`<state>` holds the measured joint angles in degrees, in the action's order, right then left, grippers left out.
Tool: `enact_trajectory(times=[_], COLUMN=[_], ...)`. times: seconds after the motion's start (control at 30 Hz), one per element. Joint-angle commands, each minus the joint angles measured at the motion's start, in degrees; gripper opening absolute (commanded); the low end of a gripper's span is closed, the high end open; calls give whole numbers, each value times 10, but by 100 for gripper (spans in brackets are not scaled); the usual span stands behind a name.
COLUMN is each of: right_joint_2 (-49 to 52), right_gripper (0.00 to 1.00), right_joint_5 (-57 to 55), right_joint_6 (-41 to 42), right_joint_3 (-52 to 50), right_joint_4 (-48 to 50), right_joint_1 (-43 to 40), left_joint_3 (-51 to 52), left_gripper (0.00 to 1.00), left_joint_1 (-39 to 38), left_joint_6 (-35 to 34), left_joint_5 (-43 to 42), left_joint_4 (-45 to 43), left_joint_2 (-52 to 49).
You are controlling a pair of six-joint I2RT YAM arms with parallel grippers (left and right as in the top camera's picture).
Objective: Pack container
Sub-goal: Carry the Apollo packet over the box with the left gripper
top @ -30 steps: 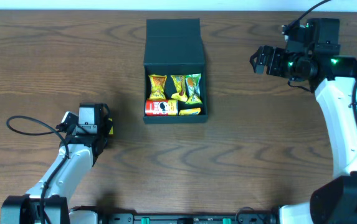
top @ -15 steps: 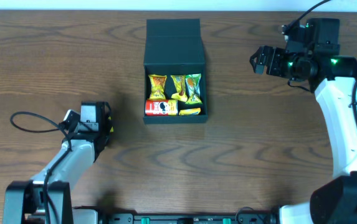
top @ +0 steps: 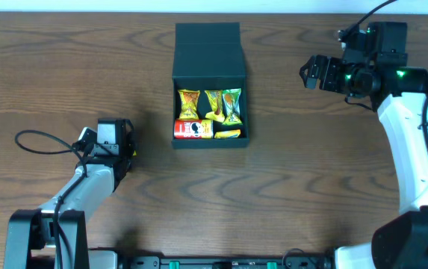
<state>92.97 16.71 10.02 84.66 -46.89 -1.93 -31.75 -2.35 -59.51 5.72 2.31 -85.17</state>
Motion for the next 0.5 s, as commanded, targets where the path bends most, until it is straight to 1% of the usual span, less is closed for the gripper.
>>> enact_trajectory(times=[0.0,0.1,0.13,0.17,0.2,0.37,0.43,0.47], right_joint_2=[0,0,0,0,0,0,0,0], right_gripper=[99,99,99,99,99,99,99,99], right_joint_5=[2,2,2,2,2,2,2,2], right_joint_6=[2,2,2,2,2,2,2,2], right_joint_3=[-1,-1,-1,-1,-1,-1,-1,-1], right_joint_4=[-1,0,0,0,0,0,-1,-2], right_joint_1=[5,5,5,5,5,5,5,5], left_joint_3=[-17,-34,-40,-49,-55,-88,-98,-102], left_gripper=[6,6,6,6,6,6,6,6], left_joint_1=[-1,-10,-15,-24,-33,-110,-148,-164], left_joint_6=[85,170,203,252,283,484,556,577], left_joint_5=[-17,-17,-17,-17,-17,3,14,16], left_joint_4=[5,9,9,9,9,-1,-9,-10], left_joint_2=[-5,17,28,44,55,123,144,153])
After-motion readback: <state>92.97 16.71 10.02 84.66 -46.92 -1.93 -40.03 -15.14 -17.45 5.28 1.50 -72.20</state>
